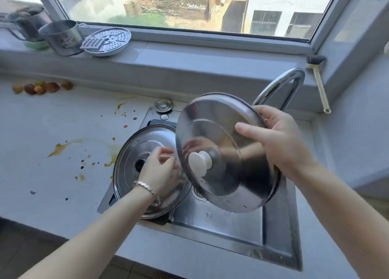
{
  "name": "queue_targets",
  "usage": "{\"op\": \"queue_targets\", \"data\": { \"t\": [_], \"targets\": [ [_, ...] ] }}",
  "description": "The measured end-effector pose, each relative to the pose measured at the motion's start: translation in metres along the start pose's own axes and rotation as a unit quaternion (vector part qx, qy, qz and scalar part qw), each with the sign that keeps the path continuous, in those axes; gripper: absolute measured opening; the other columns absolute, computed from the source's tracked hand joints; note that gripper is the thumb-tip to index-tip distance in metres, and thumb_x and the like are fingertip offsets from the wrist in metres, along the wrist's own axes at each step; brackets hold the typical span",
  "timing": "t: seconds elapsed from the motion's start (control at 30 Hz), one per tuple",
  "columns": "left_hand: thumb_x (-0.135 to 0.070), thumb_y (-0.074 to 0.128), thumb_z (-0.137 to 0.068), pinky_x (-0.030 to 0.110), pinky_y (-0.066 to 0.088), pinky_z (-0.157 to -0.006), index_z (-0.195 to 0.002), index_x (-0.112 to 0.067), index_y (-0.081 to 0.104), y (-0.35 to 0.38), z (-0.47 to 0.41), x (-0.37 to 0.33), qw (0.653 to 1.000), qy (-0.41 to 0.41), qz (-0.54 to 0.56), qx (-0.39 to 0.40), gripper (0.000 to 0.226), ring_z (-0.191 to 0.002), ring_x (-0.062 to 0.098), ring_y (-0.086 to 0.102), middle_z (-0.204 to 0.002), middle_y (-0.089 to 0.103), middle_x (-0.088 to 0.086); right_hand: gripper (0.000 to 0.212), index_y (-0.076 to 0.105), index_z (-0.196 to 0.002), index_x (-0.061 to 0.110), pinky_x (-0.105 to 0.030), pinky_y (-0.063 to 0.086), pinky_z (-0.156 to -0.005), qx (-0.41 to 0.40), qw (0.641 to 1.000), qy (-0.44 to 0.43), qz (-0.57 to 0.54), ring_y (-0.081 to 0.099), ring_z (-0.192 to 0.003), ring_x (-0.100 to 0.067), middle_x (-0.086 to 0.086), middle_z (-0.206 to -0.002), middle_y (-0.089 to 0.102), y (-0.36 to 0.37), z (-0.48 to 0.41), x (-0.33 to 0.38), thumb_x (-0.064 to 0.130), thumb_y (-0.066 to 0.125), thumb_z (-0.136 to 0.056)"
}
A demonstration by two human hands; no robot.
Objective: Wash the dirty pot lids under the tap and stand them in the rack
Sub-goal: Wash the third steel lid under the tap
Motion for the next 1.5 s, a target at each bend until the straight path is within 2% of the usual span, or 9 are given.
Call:
{"op": "queue_targets", "data": {
  "t": [0.1, 0.17, 0.33, 0.4, 0.6, 0.77, 1.0, 1.13, 1.5],
  "targets": [
    [-0.016, 0.054, -0.088, 0.044, 0.051, -0.085, -0.095, -0.022, 0.056, -0.044, -0.023, -0.004, 0.999, 0.04, -0.012, -0.034, 0.01, -0.096, 0.025, 0.062, -0.097, 0.063, 0.005, 0.011, 0.065, -0.083, 0.019, -0.025, 0.054, -0.069, -0.08, 0.993, 0.03, -0.086, 0.064, -0.07, -0.01, 0.006, -0.074, 0.069, 0.024, -0.02, -0.006, 0.009, 0.066, -0.082],
    [-0.015, 0.049, -0.092, 0.034, 0.047, -0.088, -0.117, -0.016, 0.051, -0.069, -0.037, -0.003, 0.998, 0.05, -0.024, -0.041, 0.025, -0.104, 0.019, 0.056, -0.111, 0.057, 0.002, 0.006, 0.063, -0.081, 0.017, -0.035, 0.055, -0.075, -0.144, 0.972, 0.107, -0.153, 0.064, -0.071, -0.018, -0.001, -0.076, 0.068, 0.044, -0.033, -0.041, 0.013, 0.064, -0.084],
    [-0.04, 0.053, -0.085, 0.036, 0.032, -0.106, -0.14, -0.018, 0.033, -0.101, -0.08, 0.023, 0.991, 0.05, -0.117, 0.029, 0.062, -0.132, 0.02, 0.037, -0.14, 0.042, 0.002, 0.027, 0.061, -0.108, 0.001, -0.034, 0.056, -0.062, -0.209, 0.858, 0.339, -0.325, 0.066, -0.076, -0.029, -0.016, -0.096, 0.068, 0.119, -0.039, -0.157, 0.019, 0.056, -0.089],
    [-0.052, 0.053, -0.073, 0.041, 0.026, -0.112, -0.144, -0.023, 0.025, -0.101, -0.096, 0.039, 0.986, 0.023, -0.142, 0.083, 0.081, -0.14, 0.02, 0.025, -0.152, 0.025, 0.001, 0.034, 0.06, -0.116, -0.001, -0.038, 0.054, -0.071, -0.233, 0.833, 0.374, -0.335, 0.065, -0.089, -0.033, -0.018, -0.109, 0.066, 0.142, -0.033, -0.189, 0.02, 0.055, -0.09],
    [-0.042, 0.068, -0.078, 0.036, 0.012, -0.115, -0.145, -0.033, 0.021, -0.097, -0.12, 0.075, 0.975, 0.003, -0.159, 0.157, 0.082, -0.145, 0.016, 0.001, -0.157, -0.006, 0.0, 0.031, 0.059, -0.116, 0.004, -0.045, 0.05, -0.09, -0.273, 0.841, 0.349, -0.31, 0.063, -0.098, -0.034, -0.018, -0.109, 0.066, 0.171, -0.023, -0.216, 0.02, 0.058, -0.089],
    [-0.037, 0.069, -0.078, 0.034, 0.013, -0.115, -0.143, -0.034, 0.026, -0.096, -0.144, 0.079, 0.973, 0.0, -0.159, 0.166, 0.078, -0.145, 0.017, 0.006, -0.156, -0.004, 0.002, 0.019, 0.06, -0.091, 0.012, -0.032, 0.042, -0.073, -0.259, 0.917, 0.3, 0.041, 0.055, -0.086, -0.021, 0.0, -0.085, 0.061, 0.157, -0.033, -0.19, 0.031, 0.054, -0.09],
    [-0.046, 0.066, -0.074, 0.036, 0.015, -0.115, -0.144, -0.027, 0.027, -0.096, -0.185, 0.079, 0.964, -0.027, -0.191, 0.185, 0.082, -0.144, 0.023, 0.012, -0.155, 0.004, 0.01, 0.054, 0.051, -0.119, 0.004, -0.037, 0.042, -0.088, -0.146, 0.833, 0.371, 0.385, 0.051, -0.111, -0.034, -0.016, -0.123, 0.049, 0.163, -0.065, -0.176, 0.048, 0.04, -0.09],
    [-0.058, 0.057, -0.06, 0.036, 0.024, -0.112, -0.143, -0.017, 0.032, -0.098, -0.202, 0.08, 0.958, -0.048, -0.19, 0.208, 0.096, -0.136, 0.025, 0.031, -0.149, 0.029, 0.011, 0.055, 0.047, -0.124, 0.005, -0.035, 0.043, -0.081, -0.085, 0.828, 0.371, 0.412, 0.055, -0.105, -0.031, -0.013, -0.123, 0.052, 0.175, -0.081, -0.17, 0.048, 0.038, -0.091],
    [-0.031, 0.05, -0.091, 0.033, 0.03, -0.107, -0.14, -0.014, 0.038, -0.092, -0.241, 0.08, 0.95, -0.03, -0.228, 0.209, 0.053, -0.131, 0.027, 0.038, -0.144, 0.04, 0.011, 0.049, 0.038, -0.128, 0.009, -0.034, 0.039, -0.076, -0.053, 0.813, 0.37, 0.446, 0.053, -0.108, -0.031, -0.012, -0.125, 0.048, 0.177, -0.099, -0.163, 0.041, 0.04, -0.09]
  ]
}}
Point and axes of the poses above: each hand's wrist, its own z-axis away from the middle knuckle, its own y-axis out of the palm, x = y × z, the point moved 9 cm from there along -z, towards the middle knuckle
